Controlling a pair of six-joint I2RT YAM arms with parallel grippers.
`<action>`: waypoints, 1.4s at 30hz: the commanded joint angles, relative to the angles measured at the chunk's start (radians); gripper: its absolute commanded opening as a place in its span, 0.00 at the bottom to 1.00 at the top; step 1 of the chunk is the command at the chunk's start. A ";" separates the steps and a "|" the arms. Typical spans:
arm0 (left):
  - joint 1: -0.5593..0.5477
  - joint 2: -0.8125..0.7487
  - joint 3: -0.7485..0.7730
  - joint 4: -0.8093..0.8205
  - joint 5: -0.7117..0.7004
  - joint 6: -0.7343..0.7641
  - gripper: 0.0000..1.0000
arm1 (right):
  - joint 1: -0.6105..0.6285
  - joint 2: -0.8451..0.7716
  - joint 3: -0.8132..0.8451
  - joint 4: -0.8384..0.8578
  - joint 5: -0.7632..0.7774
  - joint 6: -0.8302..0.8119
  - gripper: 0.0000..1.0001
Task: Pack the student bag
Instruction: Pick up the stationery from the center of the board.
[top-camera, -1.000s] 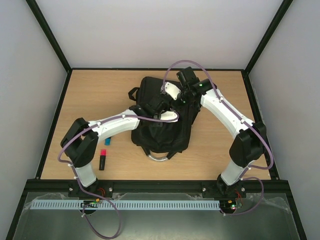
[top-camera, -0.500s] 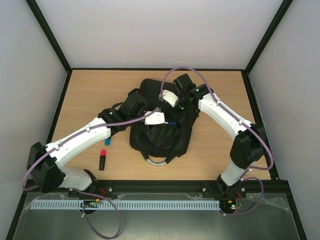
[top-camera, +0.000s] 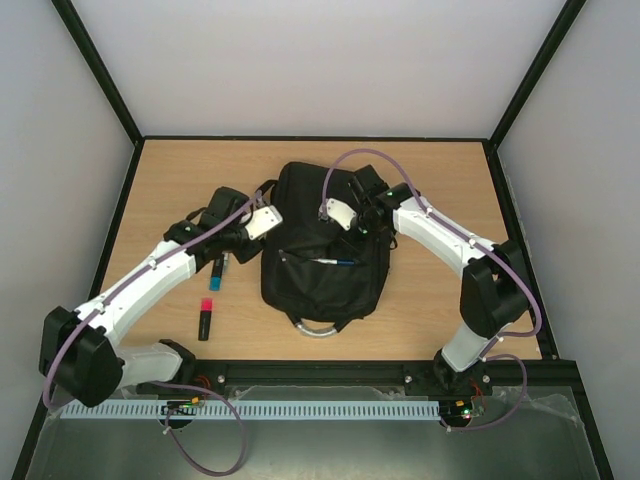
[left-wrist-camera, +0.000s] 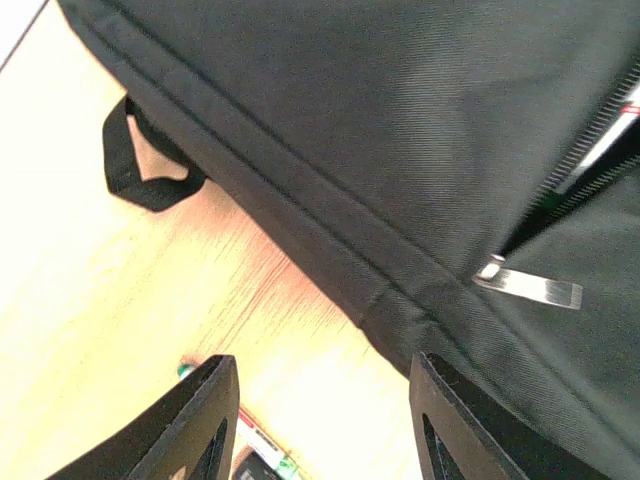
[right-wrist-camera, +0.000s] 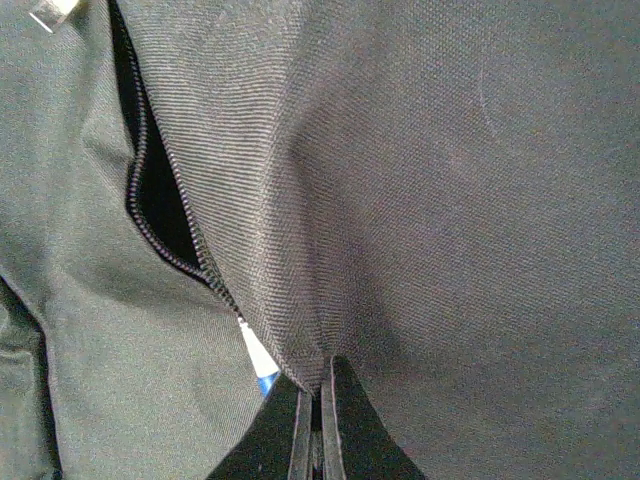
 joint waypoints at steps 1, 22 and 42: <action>0.070 0.052 0.007 0.003 0.035 -0.180 0.50 | 0.007 0.016 -0.066 -0.074 -0.072 0.025 0.01; 0.460 0.661 0.328 -0.067 0.201 -0.432 0.38 | 0.007 0.016 -0.058 -0.078 -0.075 0.031 0.01; 0.399 0.541 0.171 -0.038 0.031 -0.467 0.40 | 0.007 0.021 -0.043 -0.075 -0.072 0.036 0.01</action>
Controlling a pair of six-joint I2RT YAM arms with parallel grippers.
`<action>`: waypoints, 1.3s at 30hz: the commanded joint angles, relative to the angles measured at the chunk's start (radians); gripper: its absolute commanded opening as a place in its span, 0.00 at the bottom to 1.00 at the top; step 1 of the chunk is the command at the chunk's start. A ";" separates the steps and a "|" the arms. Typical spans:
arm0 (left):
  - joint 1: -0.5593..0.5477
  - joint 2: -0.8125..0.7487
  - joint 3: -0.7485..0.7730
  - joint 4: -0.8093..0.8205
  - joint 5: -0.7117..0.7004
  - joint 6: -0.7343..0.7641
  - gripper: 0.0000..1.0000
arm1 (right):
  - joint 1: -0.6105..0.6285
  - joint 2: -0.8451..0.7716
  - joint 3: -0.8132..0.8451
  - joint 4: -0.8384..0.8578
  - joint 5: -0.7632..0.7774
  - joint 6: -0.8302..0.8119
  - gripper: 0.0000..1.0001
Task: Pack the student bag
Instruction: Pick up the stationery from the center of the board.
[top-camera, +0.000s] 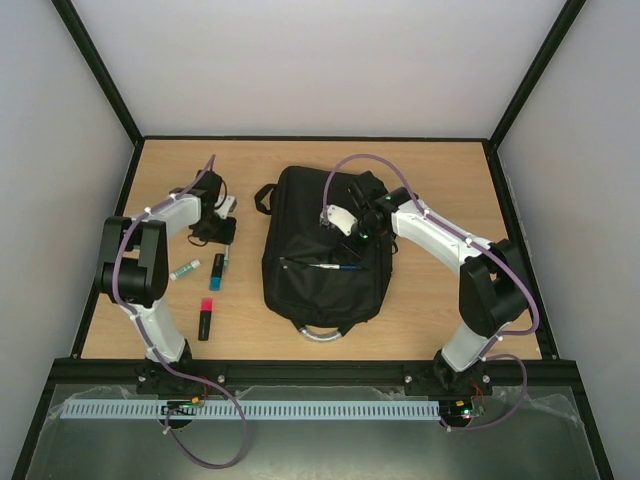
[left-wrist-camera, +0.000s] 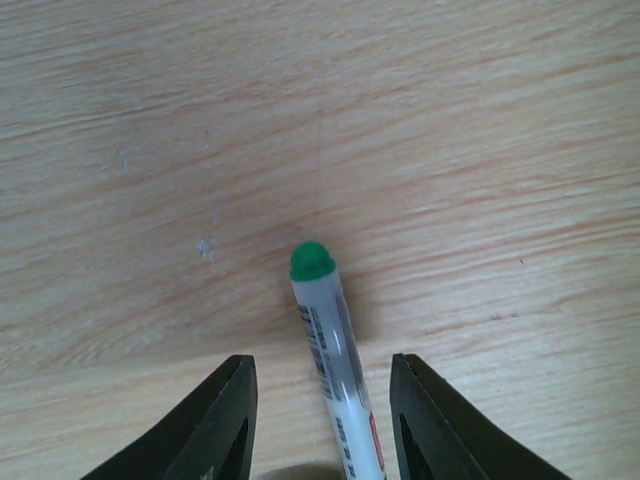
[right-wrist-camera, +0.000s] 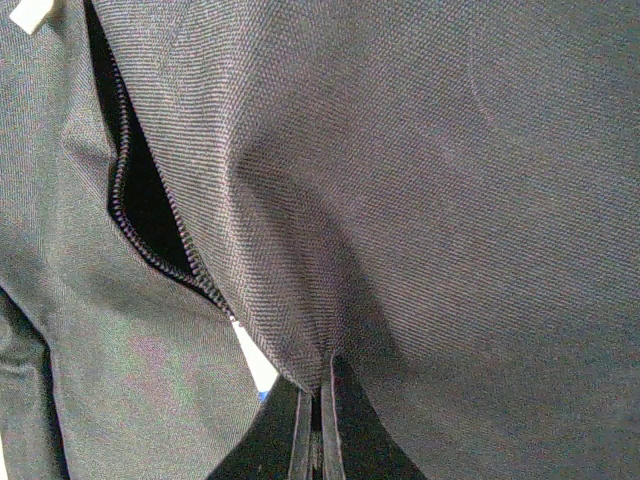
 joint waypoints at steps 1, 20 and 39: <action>-0.012 -0.071 -0.025 0.004 -0.041 -0.010 0.40 | 0.007 0.013 0.016 -0.085 -0.045 0.018 0.01; -0.080 -0.076 -0.087 0.039 -0.041 0.020 0.37 | 0.007 0.010 0.012 -0.086 -0.050 0.023 0.01; -0.168 -0.128 -0.102 -0.013 -0.114 0.071 0.42 | 0.007 -0.009 -0.004 -0.087 -0.037 0.021 0.01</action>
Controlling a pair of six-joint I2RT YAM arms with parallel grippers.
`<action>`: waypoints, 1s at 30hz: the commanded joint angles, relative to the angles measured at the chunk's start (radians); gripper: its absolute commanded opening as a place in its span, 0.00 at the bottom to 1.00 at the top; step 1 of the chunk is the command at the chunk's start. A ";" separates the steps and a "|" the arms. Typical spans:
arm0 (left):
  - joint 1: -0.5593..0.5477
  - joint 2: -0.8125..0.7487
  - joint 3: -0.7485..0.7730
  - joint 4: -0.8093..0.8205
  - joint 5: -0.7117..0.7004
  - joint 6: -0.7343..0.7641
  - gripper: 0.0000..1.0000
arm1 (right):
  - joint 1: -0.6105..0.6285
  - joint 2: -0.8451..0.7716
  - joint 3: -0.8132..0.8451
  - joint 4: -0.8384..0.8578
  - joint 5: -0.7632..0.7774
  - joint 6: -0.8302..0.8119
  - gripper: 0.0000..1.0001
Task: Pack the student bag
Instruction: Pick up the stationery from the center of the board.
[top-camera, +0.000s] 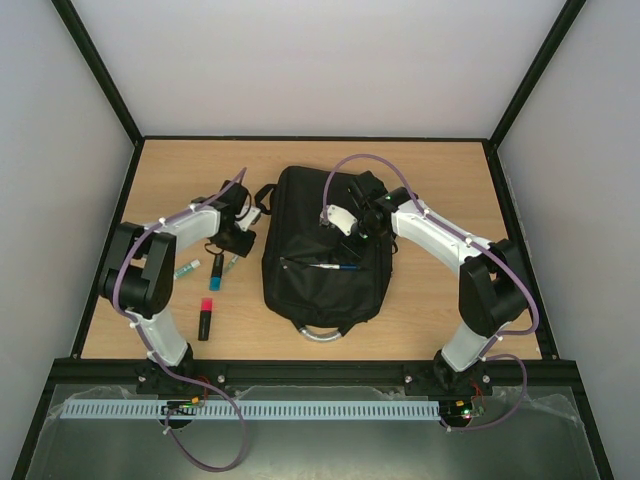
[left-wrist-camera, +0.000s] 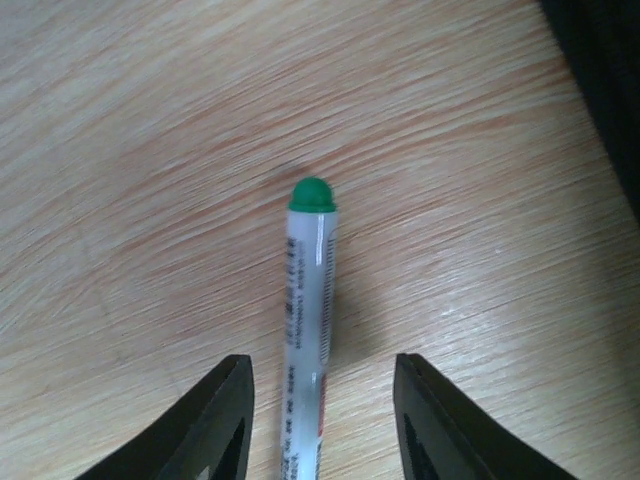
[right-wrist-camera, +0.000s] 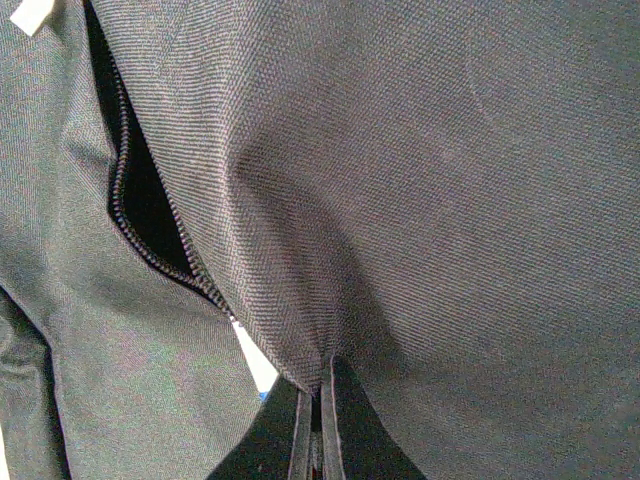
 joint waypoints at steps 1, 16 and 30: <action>0.003 -0.076 -0.033 -0.042 -0.077 0.024 0.45 | 0.007 -0.010 -0.007 -0.086 -0.038 0.018 0.01; 0.003 -0.117 -0.112 -0.029 -0.039 0.072 0.39 | 0.008 0.009 0.011 -0.082 -0.050 0.024 0.01; -0.051 -0.068 -0.095 -0.023 -0.078 0.075 0.34 | 0.007 -0.001 -0.001 -0.084 -0.038 0.019 0.01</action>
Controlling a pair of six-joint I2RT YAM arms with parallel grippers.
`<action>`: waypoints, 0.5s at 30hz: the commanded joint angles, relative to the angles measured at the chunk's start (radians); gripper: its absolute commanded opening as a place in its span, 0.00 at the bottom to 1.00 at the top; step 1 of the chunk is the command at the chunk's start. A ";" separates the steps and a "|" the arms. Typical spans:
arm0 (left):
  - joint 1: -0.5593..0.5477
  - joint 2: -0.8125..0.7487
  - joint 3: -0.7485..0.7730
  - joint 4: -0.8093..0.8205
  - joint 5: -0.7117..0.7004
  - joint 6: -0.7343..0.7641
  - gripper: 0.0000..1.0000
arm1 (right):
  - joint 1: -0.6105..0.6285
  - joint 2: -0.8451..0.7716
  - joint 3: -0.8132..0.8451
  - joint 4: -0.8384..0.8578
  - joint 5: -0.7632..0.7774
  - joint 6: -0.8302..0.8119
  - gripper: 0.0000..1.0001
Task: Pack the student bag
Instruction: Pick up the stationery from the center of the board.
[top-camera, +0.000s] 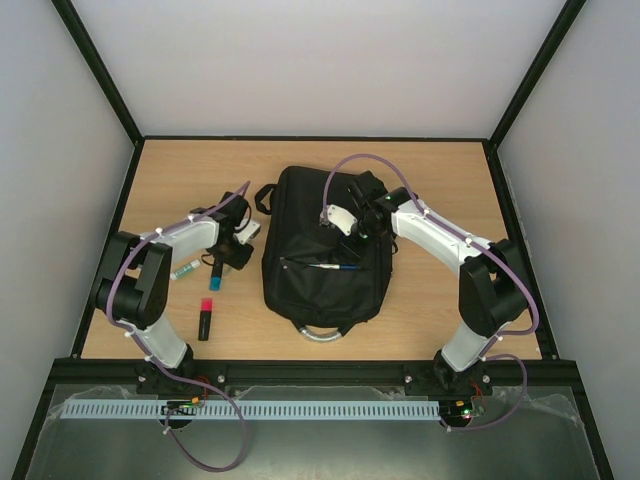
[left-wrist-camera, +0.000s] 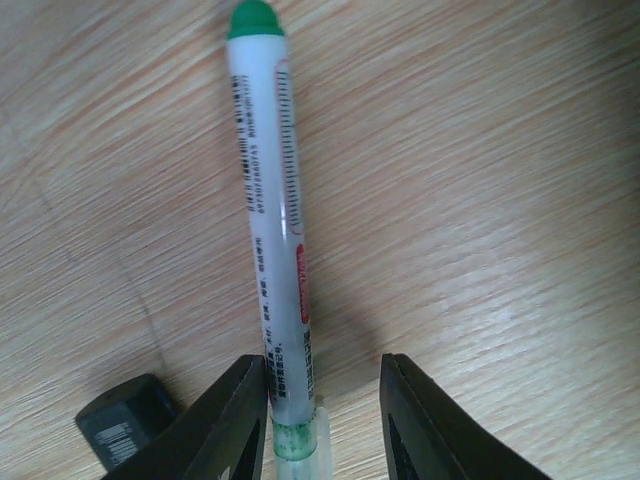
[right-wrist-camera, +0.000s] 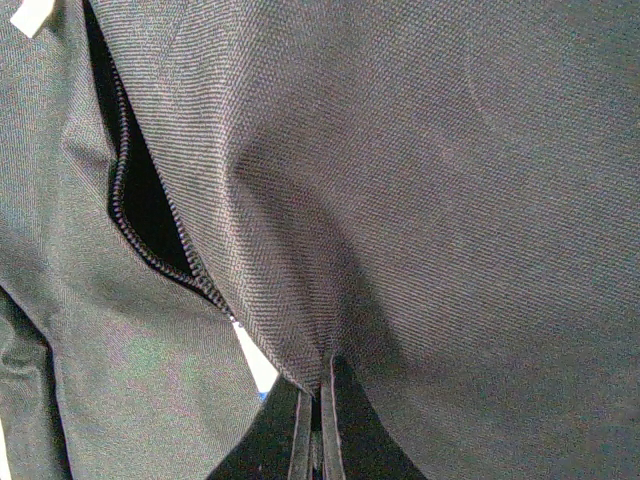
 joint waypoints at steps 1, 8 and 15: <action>-0.027 0.012 0.010 -0.002 -0.031 0.006 0.34 | 0.007 -0.001 0.000 -0.082 -0.038 0.016 0.01; -0.027 0.013 0.003 -0.002 -0.063 0.008 0.31 | 0.007 0.000 -0.001 -0.079 -0.039 0.016 0.01; -0.027 0.022 0.009 -0.006 -0.079 0.012 0.29 | 0.007 0.005 0.000 -0.076 -0.044 0.018 0.01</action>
